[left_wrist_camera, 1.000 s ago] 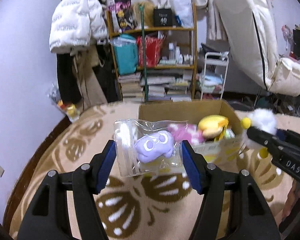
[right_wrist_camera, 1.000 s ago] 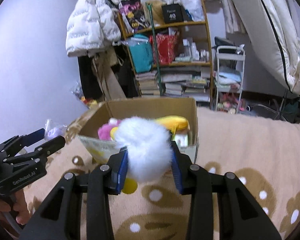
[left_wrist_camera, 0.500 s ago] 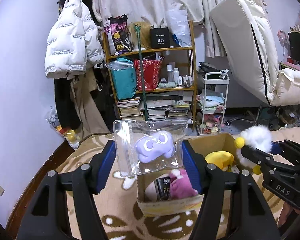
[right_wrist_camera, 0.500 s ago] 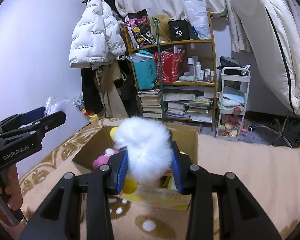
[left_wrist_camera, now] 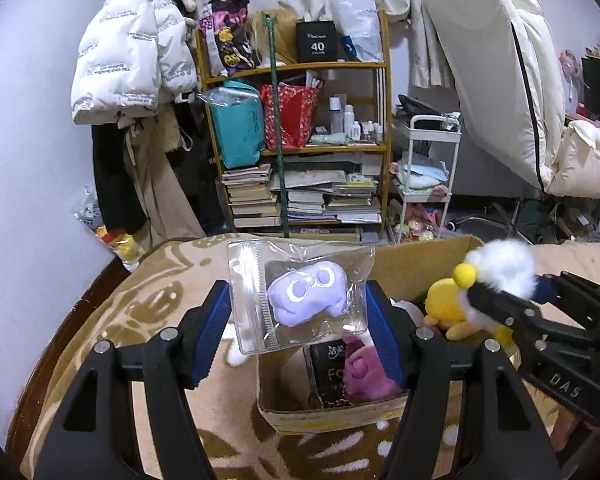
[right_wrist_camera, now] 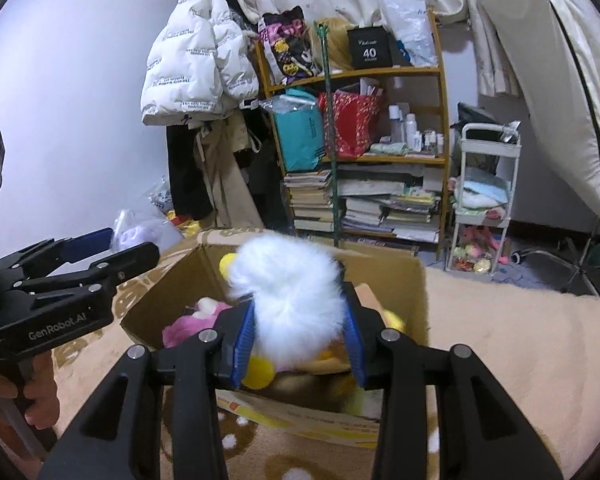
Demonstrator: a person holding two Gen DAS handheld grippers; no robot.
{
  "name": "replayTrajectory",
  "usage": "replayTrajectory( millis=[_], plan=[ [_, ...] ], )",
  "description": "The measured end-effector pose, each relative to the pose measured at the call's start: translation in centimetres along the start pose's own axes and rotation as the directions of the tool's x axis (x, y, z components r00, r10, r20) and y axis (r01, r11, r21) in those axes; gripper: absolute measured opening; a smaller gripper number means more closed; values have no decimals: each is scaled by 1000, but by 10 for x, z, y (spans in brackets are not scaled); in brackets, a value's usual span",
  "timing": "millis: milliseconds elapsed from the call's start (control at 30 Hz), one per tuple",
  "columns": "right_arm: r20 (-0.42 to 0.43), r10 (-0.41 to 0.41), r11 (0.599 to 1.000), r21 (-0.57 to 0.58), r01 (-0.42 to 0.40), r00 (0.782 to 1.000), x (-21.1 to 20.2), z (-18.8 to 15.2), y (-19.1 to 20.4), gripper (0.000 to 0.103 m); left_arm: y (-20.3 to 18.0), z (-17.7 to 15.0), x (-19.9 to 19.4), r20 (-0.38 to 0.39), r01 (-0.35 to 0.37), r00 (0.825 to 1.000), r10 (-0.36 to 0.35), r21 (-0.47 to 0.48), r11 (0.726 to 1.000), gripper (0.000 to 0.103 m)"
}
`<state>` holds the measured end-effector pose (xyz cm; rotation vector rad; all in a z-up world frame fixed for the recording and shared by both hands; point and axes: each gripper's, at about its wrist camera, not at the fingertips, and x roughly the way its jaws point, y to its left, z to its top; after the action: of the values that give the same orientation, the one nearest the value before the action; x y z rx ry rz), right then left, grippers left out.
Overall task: Organize soft objects
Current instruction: 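Lift the clear bag and white pompom plush up over the box, then open both grippers to drop the bag and pompom plush into the box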
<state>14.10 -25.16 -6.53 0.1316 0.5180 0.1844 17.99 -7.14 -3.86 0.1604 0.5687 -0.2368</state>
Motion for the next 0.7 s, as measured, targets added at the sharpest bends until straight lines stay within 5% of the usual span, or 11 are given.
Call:
replayTrajectory(
  millis=[333, 467, 600, 700],
  plan=[
    [-34, -11, 1000, -14, 11, 999, 9, -11, 4, 47, 0, -8, 7, -38, 10, 999, -10, -12, 1000, 73],
    [-28, -13, 1000, 0, 13, 1000, 4, -12, 0, 49, 2, -10, 3, -26, -18, 1000, 17, -13, 1000, 88],
    [-35, -22, 1000, 0, 22, 999, -1, -13, -3, 50, 6, -12, -2, -38, -21, 999, 20, -25, 999, 89],
    [-30, -30, 1000, 4, 30, 999, -7, -14, -3, 66, 10, -14, -12, -30, -45, 999, 45, -19, 999, 89]
  ],
)
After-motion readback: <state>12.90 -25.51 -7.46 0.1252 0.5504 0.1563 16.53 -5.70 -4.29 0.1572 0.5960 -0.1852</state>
